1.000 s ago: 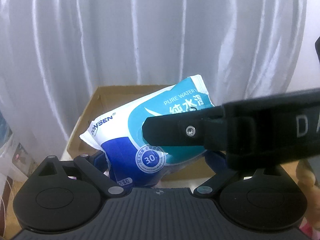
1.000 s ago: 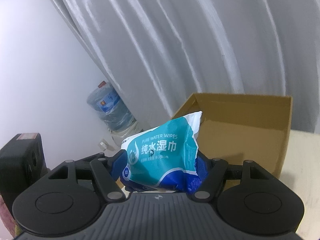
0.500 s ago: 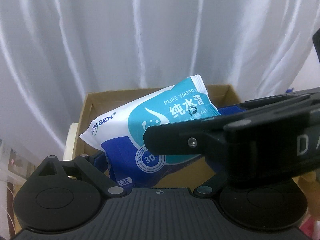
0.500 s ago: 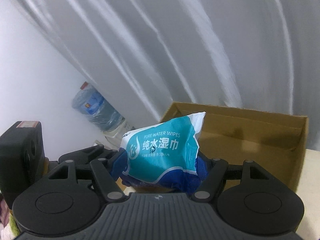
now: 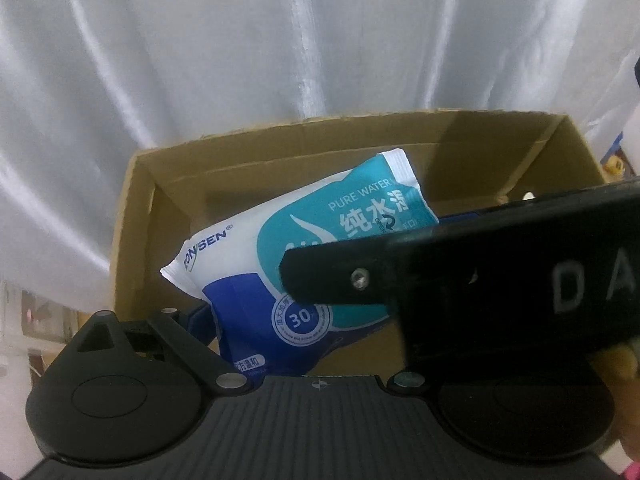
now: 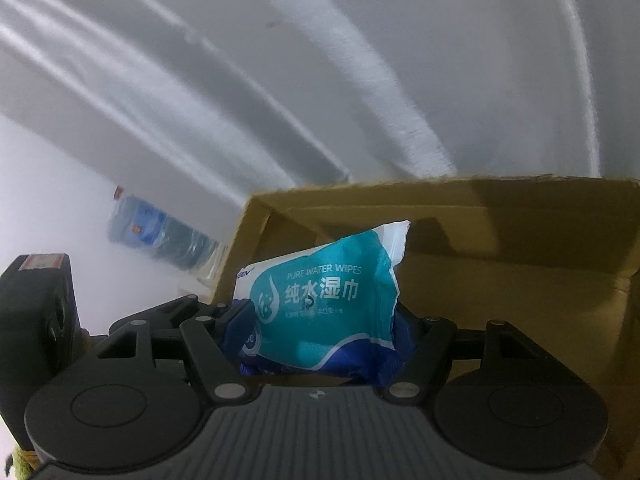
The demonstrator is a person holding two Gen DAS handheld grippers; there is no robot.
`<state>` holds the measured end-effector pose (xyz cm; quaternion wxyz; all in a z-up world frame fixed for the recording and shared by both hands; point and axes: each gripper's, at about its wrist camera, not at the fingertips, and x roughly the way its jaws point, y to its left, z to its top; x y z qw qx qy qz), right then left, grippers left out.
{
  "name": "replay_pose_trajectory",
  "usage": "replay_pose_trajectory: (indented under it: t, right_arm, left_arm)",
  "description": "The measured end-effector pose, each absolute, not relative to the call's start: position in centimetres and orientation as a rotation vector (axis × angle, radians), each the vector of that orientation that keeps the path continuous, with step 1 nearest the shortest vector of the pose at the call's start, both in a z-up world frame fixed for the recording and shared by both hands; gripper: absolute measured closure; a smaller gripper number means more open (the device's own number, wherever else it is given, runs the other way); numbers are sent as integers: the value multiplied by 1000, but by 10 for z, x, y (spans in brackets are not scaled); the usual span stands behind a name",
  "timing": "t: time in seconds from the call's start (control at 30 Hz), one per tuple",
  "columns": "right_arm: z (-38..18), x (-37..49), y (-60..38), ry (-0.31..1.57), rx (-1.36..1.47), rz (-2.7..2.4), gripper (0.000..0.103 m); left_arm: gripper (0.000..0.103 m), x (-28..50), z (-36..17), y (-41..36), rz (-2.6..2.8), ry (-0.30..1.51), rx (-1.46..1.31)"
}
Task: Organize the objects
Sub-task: 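Carry the wet wipes pack with the right gripper over the cardboard box, then lower the wet wipes pack into the box and open the right gripper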
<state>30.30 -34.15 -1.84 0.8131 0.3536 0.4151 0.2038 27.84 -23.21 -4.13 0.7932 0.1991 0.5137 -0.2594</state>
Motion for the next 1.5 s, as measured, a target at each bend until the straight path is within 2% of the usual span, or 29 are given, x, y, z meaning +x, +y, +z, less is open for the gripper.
replay_pose_trajectory:
  t: [0.17,0.3,0.5,0.73,1.03,1.5]
  right_arm:
    - [-47,311,-356,975,839,391,30]
    - [-58,304,-359,1034,855,386,31]
    - [-62,293,-358,1082,861,400,39]
    - [-68,290,-359,1109,896,396,50]
    - [-71,296,-364,1106,950,375,51]
    - [-74,302,-363,1082,991,380,54]
  left_arm:
    - [8,279,-60,-226,-529,1189,440]
    - [9,266,-52,-221,-540,1169,440]
    - [9,249,-22,-207,-597,1131,391]
    - [17,257,-24,-188,-671,1288,223]
    - [17,289,-55,-190,-665,1371,182]
    - [19,308,-42,-188,-613,1271,226]
